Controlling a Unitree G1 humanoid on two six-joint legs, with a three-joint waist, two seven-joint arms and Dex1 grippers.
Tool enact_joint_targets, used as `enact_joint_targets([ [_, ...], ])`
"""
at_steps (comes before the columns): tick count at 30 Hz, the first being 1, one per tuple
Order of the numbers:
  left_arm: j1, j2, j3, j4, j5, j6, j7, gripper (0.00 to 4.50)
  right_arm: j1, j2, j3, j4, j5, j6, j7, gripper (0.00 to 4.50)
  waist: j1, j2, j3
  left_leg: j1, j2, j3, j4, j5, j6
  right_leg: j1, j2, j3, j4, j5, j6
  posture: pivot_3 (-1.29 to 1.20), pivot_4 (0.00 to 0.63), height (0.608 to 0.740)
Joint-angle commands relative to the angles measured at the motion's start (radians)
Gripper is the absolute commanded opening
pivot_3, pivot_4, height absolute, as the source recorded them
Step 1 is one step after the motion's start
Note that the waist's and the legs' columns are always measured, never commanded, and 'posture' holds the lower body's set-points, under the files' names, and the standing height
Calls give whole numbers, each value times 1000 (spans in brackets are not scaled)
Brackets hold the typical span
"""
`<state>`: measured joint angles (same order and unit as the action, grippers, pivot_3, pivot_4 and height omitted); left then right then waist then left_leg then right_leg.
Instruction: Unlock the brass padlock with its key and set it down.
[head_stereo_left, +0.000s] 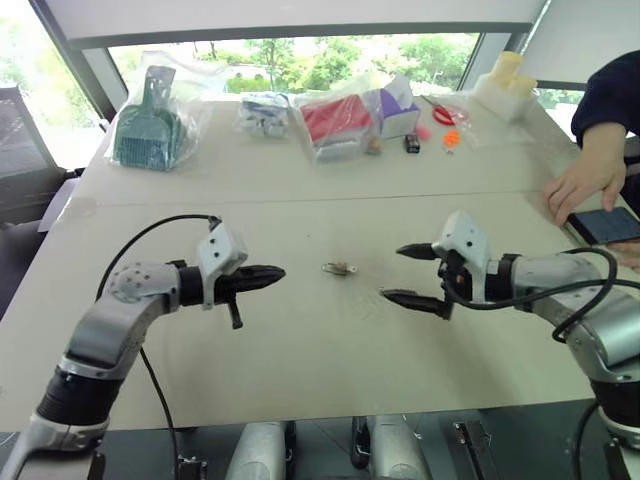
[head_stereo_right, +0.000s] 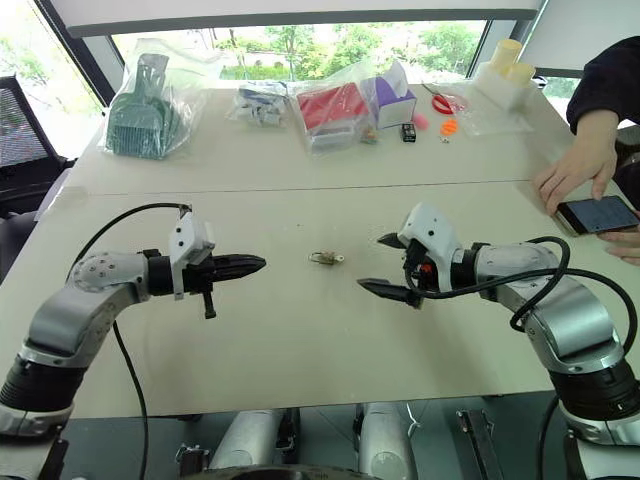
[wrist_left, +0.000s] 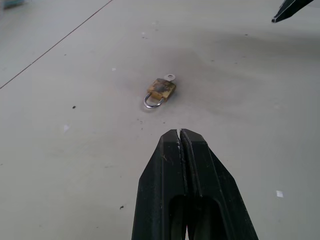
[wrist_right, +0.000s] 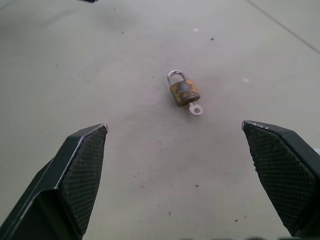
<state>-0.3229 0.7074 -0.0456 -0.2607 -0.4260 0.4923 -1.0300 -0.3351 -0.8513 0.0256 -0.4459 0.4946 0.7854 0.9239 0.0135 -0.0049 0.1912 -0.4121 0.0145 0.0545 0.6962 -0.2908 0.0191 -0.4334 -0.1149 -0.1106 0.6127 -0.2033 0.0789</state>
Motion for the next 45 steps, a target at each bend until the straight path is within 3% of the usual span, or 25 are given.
enact_joint_targets([
  [1, -27, 8, -7, 2, -5, -24, -33, 0, -22, -11, -1, 4, -21, -46, 9, 4470, 1, 0, 0, 0, 0, 0, 0, 0, 0, 0, 0, 0, 0, 0, 0, 0, 150, 740],
  [18, -108, -1, -31, 85, 27, -59, -75, 0, -49, 13, 40, 16, -42, -80, -5, 4470, 1, 0, 0, 0, 0, 0, 0, 0, 0, 0, 0, 0, 0, 2, 3, 0, 150, 740],
  [26, -241, -22, -77, 234, 69, -126, -142, 0, -25, 13, 24, -11, -49, -81, -27, 4470, 1, -1, 0, -1, 0, 1, 0, 0, 0, 0, 0, 0, 0, 2, 4, 0, 150, 740],
  [30, -364, -80, -127, 353, 82, -149, -206, 0, -18, 14, 22, -6, -63, -95, -39, 4470, 4, -1, 0, -1, -1, 0, 1, 0, 0, 0, 0, 0, 0, 2, 4, 0, 150, 740],
  [31, -394, -102, -145, 387, 95, -164, -219, 533, -16, 16, 24, -7, -67, -97, -43, 4500, 6, -1, 0, -1, -1, 0, 1, 0, 0, 1, 0, 0, 1, 2, 4, 0, 150, 740],
  [35, -475, -162, -207, 515, 154, -246, -283, 1940, -15, 23, 26, -19, -65, -88, -55, 4500, 1, -1, 0, -1, -1, 1, 2, 0, 0, 1, 0, 0, 0, 2, 4, 0, 150, 740],
  [37, -515, -198, -244, 609, 195, -313, -319, 2990, -14, 21, 22, -22, -65, -87, -58, 4500, 1, -1, 0, -1, -2, 1, 2, 0, 0, 1, 0, 0, 1, 2, 4, 0, 150, 740],
  [38, -532, -216, -263, 661, 222, -355, -327, 3127, -11, 20, 20, -22, -67, -88, -60, 4500, -1, -1, 0, -1, -2, 1, 2, 0, 0, 1, 0, 0, 1, 2, 4, 0, 150, 740],
  [42, -578, -270, -288, 819, 290, -486, -335, 4488, -6, 21, 20, -27, -69, -86, -69, 4500, 1, -1, 0, -1, -2, 1, 2, 0, 0, 0, 0, 0, 1, 2, 4, 0, 150, 740],
  [45, -603, -311, -301, 929, 332, -569, -337, 4488, 14, 20, 11, -54, -61, -73, -84, 4500, 1, -1, 0, -1, -1, 0, 2, 0, 1, 0, 0, 0, 1, 2, 4, 0, 150, 740],
])
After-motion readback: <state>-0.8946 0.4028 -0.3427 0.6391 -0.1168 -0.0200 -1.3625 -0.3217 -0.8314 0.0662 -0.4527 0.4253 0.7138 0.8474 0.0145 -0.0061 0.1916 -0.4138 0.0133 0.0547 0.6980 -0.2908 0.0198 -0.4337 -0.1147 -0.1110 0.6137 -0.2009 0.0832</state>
